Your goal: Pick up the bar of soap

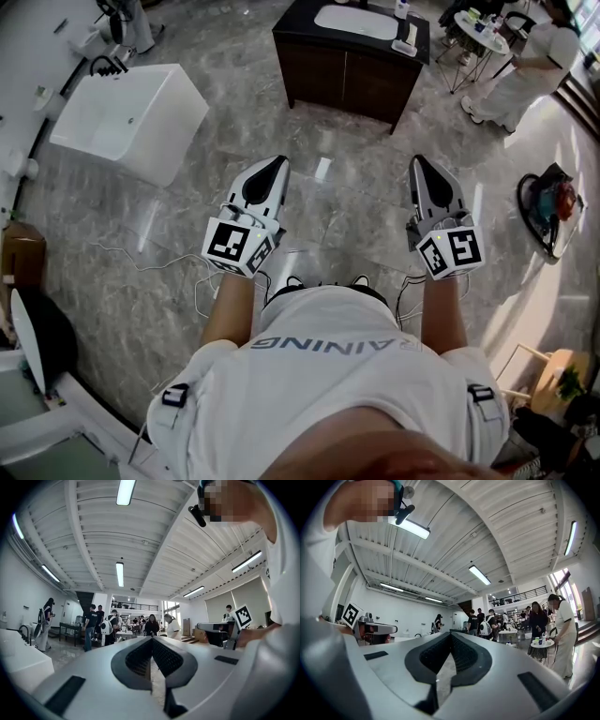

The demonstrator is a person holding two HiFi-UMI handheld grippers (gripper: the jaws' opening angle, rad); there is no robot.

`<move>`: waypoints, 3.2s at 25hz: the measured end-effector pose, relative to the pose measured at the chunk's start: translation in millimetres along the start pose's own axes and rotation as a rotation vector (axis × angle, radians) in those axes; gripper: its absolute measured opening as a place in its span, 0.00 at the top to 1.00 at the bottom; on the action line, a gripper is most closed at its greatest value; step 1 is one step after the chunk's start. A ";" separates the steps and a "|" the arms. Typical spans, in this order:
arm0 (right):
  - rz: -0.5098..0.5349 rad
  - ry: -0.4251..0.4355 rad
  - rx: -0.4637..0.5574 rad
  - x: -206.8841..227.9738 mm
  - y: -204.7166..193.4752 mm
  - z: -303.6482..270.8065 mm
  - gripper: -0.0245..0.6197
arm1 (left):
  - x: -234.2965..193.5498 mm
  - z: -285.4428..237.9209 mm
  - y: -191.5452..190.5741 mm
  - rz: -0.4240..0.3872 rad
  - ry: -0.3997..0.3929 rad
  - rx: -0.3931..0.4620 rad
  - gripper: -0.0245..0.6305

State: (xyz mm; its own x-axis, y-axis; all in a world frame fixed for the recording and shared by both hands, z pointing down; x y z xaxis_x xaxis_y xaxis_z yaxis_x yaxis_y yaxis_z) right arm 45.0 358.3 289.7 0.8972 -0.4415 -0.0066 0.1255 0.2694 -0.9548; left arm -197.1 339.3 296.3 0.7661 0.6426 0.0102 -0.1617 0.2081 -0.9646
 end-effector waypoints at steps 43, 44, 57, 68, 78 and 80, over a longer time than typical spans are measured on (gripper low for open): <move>-0.014 -0.146 -0.069 139.3 -81.7 -161.9 0.94 | -126.2 -193.1 -77.0 -0.001 -0.103 -0.065 0.96; -0.020 -0.152 -0.068 154.4 -84.1 -164.6 0.94 | -123.8 -208.8 -80.0 -0.001 -0.107 -0.066 0.96; -0.046 -0.182 -0.077 287.2 -110.5 -194.4 0.94 | -101.2 -350.8 -128.1 0.002 -0.157 -0.089 0.96; 0.001 -0.264 -0.113 344.7 -136.5 -243.5 0.94 | -140.0 -447.1 -168.2 0.045 -0.250 -0.069 0.96; 0.059 -0.300 -0.174 385.0 -174.7 -366.3 0.94 | -252.3 -544.2 -205.8 0.087 -0.300 -0.086 0.96; 0.066 -0.309 -0.185 390.1 -182.2 -389.6 0.94 | -275.2 -560.3 -210.8 0.091 -0.312 -0.090 0.96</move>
State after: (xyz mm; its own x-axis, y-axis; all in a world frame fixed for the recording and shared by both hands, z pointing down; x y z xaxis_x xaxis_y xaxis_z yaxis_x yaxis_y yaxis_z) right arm 207.1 -196.5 345.3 0.9899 -0.1415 -0.0070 0.0096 0.1164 -0.9932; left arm -25.3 -294.6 349.3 0.5218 0.8530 -0.0107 -0.1543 0.0820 -0.9846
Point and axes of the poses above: the fingertips, and each gripper's own axes: z backward along the fingers, x to its right, y out of its top, the point moved 2 cm from there along z, backward along the fingers, and after that the axes turned 13 degrees about x, right-handed, at the moved point
